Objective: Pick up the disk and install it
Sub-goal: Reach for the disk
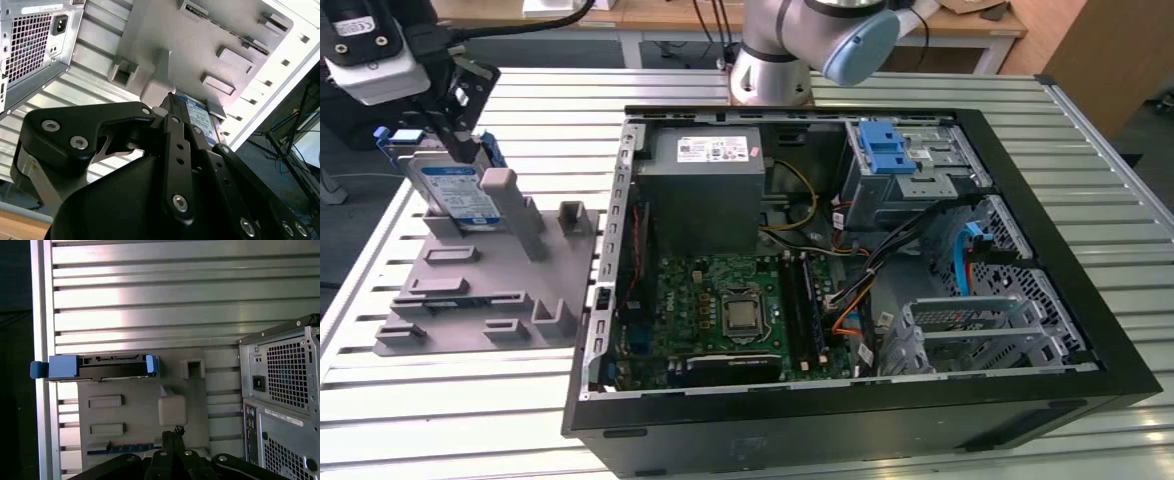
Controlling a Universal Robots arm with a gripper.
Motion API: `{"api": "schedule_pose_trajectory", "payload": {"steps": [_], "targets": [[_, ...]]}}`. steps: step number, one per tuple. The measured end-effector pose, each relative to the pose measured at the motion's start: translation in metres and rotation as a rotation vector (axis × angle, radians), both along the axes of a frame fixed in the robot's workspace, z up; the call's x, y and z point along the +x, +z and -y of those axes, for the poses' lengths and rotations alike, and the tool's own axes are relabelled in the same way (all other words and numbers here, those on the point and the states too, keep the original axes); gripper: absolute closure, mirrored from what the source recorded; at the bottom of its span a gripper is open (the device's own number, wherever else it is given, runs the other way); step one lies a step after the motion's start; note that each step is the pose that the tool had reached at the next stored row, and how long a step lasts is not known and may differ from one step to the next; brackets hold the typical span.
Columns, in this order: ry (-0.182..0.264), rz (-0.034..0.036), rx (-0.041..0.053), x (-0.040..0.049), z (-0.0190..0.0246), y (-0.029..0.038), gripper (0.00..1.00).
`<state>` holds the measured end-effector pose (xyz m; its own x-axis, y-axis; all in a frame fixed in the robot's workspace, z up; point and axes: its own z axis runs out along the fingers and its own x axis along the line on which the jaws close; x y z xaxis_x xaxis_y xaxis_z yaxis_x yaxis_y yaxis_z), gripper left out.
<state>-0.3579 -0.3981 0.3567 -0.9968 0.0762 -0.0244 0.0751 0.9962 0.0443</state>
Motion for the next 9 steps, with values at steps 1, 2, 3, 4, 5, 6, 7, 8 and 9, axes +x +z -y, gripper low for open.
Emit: {"api": "schedule_pose_trajectory", "payload": {"steps": [1, 2, 3, 4, 5, 6, 7, 8, 9], "targets": [[0.000, -0.0001, 0.0000, -0.0035, 0.0000, -0.0005, 0.89], [0.000, 0.0000, 0.0000, -0.0036, -0.0001, -0.0005, 0.89], [0.000, 0.0000, 0.0000, -0.0036, -0.0037, -0.0006, 0.89], [0.000, 0.0000, 0.0000, -0.0036, -0.0071, -0.0006, 0.89], [0.000, 0.0000, 0.0000, -0.0036, -0.0073, -0.0005, 0.89], [0.000, 0.0000, 0.0000, -0.0036, -0.0073, -0.0005, 0.89], [0.000, 0.0000, 0.0000, -0.0036, -0.0077, -0.0006, 0.89], [0.000, -0.0001, 0.0000, -0.0036, -0.0080, -0.0005, 0.89], [0.000, 0.0000, 0.0000, -0.0036, -0.0082, -0.0005, 0.89]]}}
